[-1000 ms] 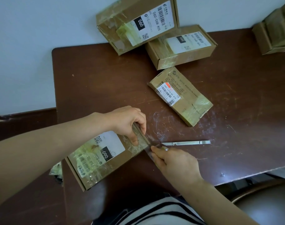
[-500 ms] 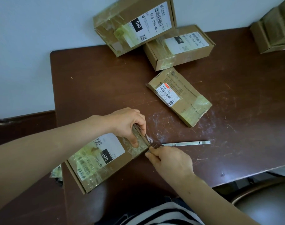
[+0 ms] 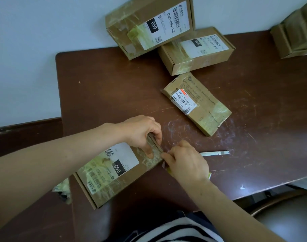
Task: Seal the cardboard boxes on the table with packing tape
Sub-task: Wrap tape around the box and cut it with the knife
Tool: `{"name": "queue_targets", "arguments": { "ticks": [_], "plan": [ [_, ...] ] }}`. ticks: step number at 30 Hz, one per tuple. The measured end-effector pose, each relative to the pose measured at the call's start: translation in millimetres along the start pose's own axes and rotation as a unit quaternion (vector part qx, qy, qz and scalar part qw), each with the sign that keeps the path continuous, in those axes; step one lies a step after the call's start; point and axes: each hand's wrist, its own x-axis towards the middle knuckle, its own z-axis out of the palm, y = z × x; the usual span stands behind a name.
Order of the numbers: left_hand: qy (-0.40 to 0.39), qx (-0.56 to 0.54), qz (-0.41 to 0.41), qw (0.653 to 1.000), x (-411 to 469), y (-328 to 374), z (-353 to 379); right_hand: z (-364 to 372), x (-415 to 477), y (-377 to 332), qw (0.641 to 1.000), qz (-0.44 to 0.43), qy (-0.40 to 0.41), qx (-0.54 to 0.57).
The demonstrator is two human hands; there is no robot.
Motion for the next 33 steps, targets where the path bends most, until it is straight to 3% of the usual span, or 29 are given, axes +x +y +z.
{"name": "queue_targets", "arguments": {
  "ticks": [8,13,17,26,33],
  "plan": [
    [0.019,-0.011,0.018,1.000,0,-6,3,13,-6,-14,0.980,-0.073,0.165,-0.086],
    [0.010,0.016,0.053,0.998,-4,-8,-2,12,-5,-18,0.984,-0.054,0.147,-0.086],
    [-0.045,-0.047,0.019,0.998,-6,-6,-10,11,-6,-21,0.983,-0.051,0.160,-0.071],
    [0.015,-0.111,0.026,0.993,-6,-8,-5,13,-5,-22,0.978,-0.069,0.167,-0.099],
    [0.024,-0.124,0.010,0.992,-5,-10,-3,12,2,-27,0.989,-0.053,0.090,-0.107]
  ]
}}
